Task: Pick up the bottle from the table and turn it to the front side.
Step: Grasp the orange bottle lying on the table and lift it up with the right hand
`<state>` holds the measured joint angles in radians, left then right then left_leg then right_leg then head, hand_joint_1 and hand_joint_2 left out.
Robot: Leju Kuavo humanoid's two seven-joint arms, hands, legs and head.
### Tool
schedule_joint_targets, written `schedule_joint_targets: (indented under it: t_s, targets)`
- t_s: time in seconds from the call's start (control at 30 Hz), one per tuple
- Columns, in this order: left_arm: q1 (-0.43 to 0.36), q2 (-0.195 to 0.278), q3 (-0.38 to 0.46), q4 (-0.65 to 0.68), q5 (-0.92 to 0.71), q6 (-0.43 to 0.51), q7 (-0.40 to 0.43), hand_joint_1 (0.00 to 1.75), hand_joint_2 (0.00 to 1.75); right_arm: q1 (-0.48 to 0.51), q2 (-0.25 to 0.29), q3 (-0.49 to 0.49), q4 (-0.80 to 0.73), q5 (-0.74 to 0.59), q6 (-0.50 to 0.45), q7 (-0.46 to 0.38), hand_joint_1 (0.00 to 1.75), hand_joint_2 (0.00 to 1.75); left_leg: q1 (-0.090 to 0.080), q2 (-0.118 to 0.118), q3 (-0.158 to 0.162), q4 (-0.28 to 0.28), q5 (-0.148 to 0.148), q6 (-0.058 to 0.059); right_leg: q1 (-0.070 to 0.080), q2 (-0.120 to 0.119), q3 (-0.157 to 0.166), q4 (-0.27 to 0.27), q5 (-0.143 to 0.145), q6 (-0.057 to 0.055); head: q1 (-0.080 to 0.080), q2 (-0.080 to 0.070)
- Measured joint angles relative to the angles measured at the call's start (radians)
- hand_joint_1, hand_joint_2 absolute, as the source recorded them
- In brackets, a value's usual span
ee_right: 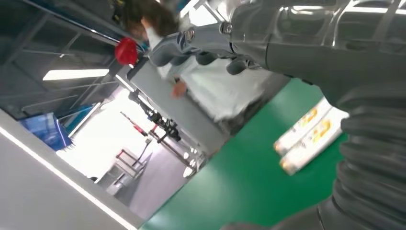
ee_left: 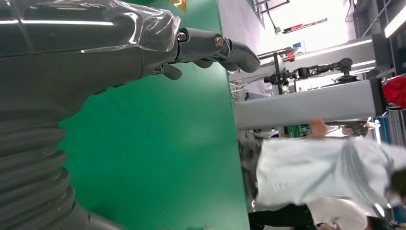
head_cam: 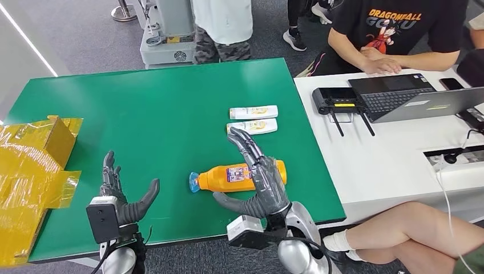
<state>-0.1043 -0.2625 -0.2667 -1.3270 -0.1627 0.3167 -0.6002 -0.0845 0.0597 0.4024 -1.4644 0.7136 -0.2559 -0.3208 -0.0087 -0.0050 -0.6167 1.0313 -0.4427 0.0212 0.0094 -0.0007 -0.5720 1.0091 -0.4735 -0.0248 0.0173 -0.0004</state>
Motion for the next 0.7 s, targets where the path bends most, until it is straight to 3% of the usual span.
schedule_joint_targets:
  t_s: [0.27, 0.43, 0.53, 0.7]
  targets:
    - [0.000, 0.005, 0.003, 0.010, 0.019, -0.010, -0.024, 0.00, 1.75, -0.065, -0.155, -0.019, 0.022, 0.033, 0.077, 0.037, 0.00, 1.75, 0.000, 0.000, 0.000, 0.000, 0.000, 0.000, 0.000, 0.000, 0.000, 0.000, 0.000, 0.000, 0.000, 0.000]
    - [-0.002, 0.006, 0.010, 0.019, 0.027, -0.012, -0.031, 0.00, 1.75, -0.095, -0.212, -0.020, 0.038, 0.036, 0.110, 0.048, 0.00, 1.75, 0.000, 0.000, 0.000, 0.000, 0.000, 0.000, 0.000, 0.000, 0.000, 0.000, 0.000, 0.000, 0.000, 0.000]
    - [-0.005, 0.007, 0.019, 0.028, 0.038, -0.013, -0.044, 0.00, 1.75, -0.159, -0.247, -0.003, 0.078, 0.041, 0.203, 0.063, 0.00, 1.75, 0.000, 0.001, 0.000, 0.000, 0.000, 0.000, 0.000, 0.002, 0.000, 0.000, 0.001, 0.000, 0.000, 0.000]
    - [-0.007, 0.007, 0.038, 0.041, 0.040, -0.018, -0.053, 0.00, 1.75, -0.347, -0.278, 0.046, 0.237, -0.027, 0.382, 0.035, 0.00, 1.75, 0.000, 0.002, 0.000, 0.000, 0.002, 0.001, 0.000, 0.002, 0.000, 0.001, 0.002, 0.001, 0.000, 0.000]
